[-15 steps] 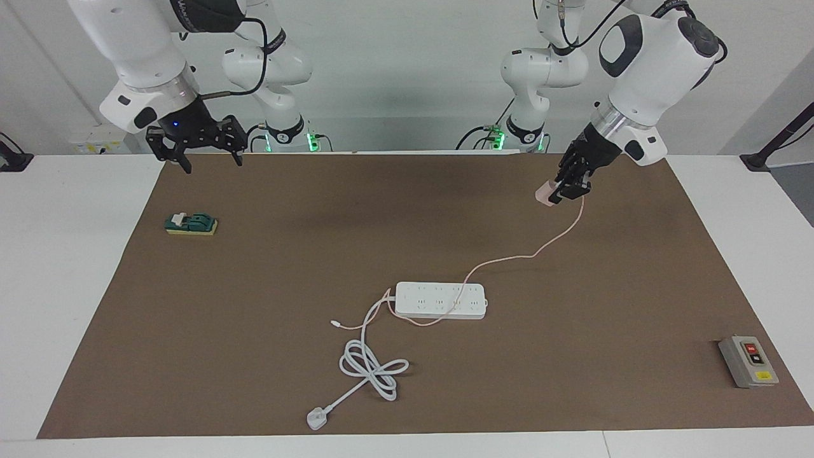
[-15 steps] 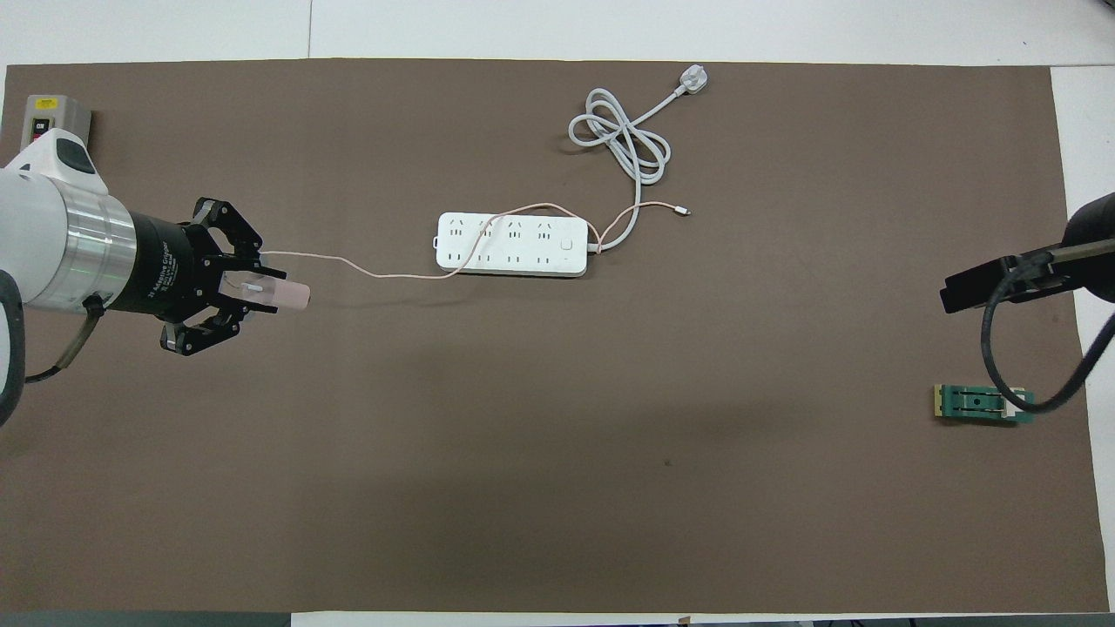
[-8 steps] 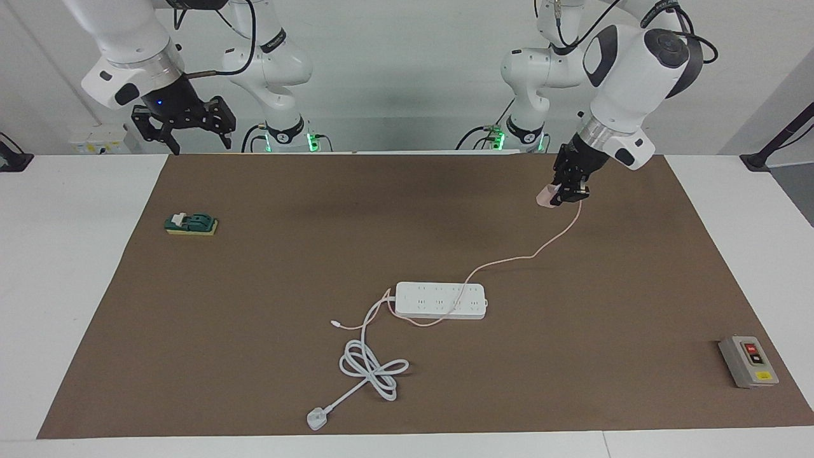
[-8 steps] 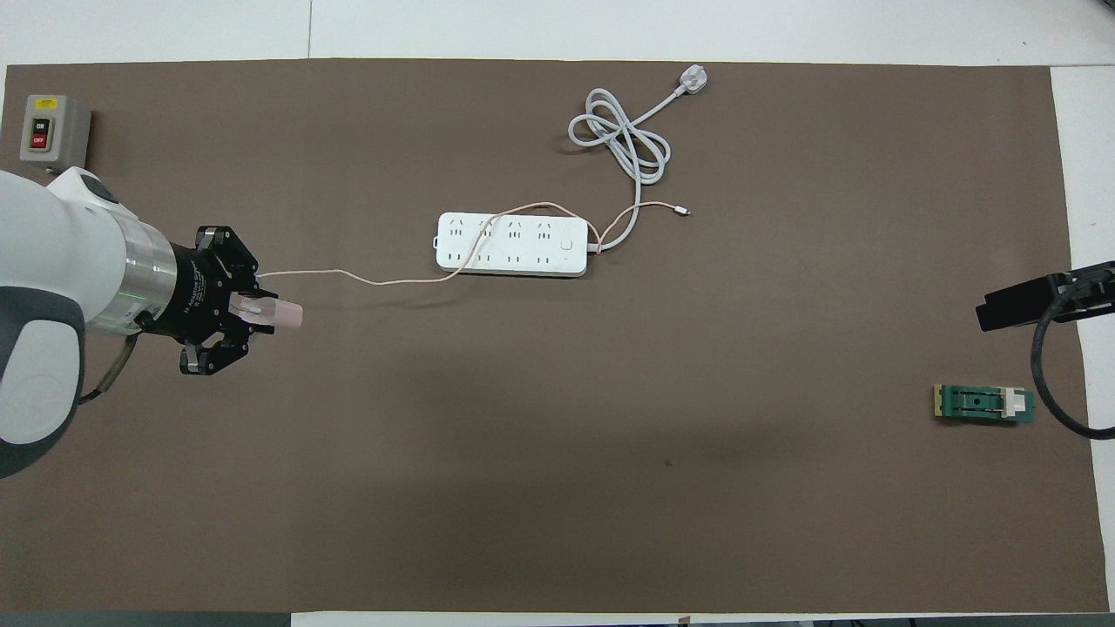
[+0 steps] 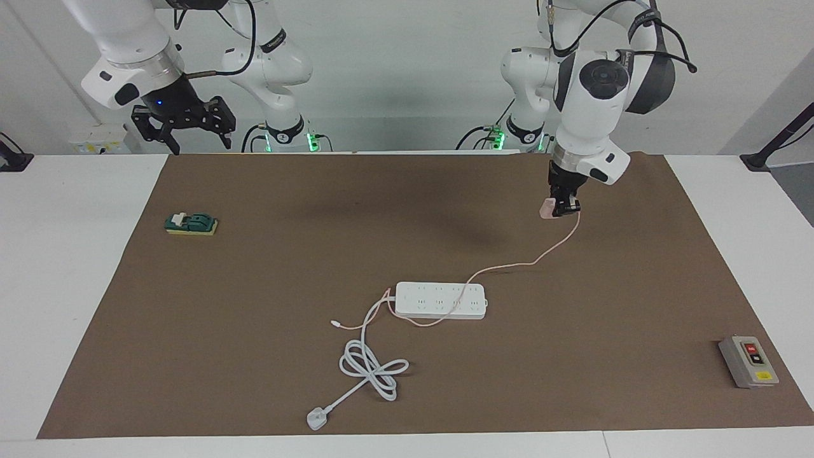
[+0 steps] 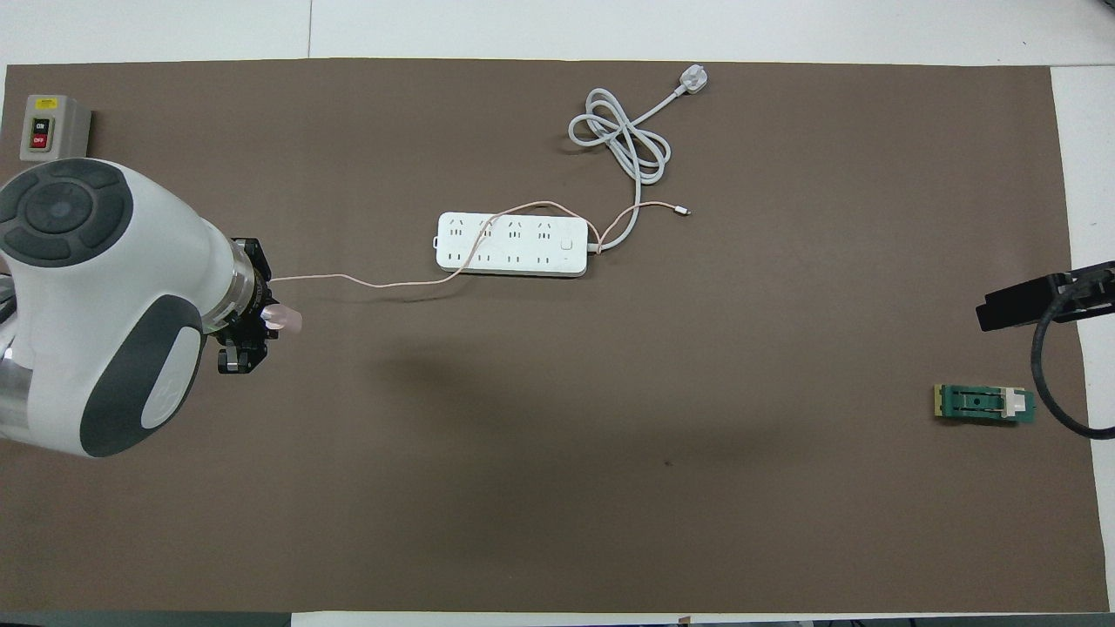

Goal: Plug charger into power strip

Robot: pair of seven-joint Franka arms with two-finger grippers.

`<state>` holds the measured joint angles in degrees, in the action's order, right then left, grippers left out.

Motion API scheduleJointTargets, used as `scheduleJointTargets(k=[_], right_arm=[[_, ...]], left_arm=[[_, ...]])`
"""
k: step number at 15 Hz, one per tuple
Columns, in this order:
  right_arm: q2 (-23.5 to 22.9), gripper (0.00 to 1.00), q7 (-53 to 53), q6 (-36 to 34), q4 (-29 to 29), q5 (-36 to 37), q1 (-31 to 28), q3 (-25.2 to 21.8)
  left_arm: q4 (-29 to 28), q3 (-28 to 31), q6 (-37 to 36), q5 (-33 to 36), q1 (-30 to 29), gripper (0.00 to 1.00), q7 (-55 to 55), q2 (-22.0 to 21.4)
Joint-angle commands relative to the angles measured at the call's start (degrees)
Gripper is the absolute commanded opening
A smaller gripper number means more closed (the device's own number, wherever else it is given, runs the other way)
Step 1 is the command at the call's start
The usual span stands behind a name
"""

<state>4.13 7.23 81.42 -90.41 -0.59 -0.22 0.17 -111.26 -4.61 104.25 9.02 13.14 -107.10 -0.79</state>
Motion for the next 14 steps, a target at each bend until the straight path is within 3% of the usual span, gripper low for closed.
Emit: scheduleJointTargets(k=[1,4,10,14], right_arm=[[0.6,1.00,0.7,0.4,-0.6,1.0,-0.8,0.7],[0.6,1.00,0.7,0.5,-0.6,1.0,-0.9,0.8],[0.7,1.00,0.6,0.7,-0.7,1.0,-0.8,0.8],[0.6,1.00,0.5,0.7,-0.6,0.9,-0.6,0.8]], left_arm=[[1.6,0.6,-5.6,5.9,-0.2,0.00,-0.5,0.8],[1.7,0.8,-10.2,9.4,-4.7,0.00,5.1,0.6],[2.1,0.9,-9.2,16.3,-15.7,0.00,15.7,0.9],[5.2,0.7,-7.8,15.2,-18.9,0.00,17.7,2.4]])
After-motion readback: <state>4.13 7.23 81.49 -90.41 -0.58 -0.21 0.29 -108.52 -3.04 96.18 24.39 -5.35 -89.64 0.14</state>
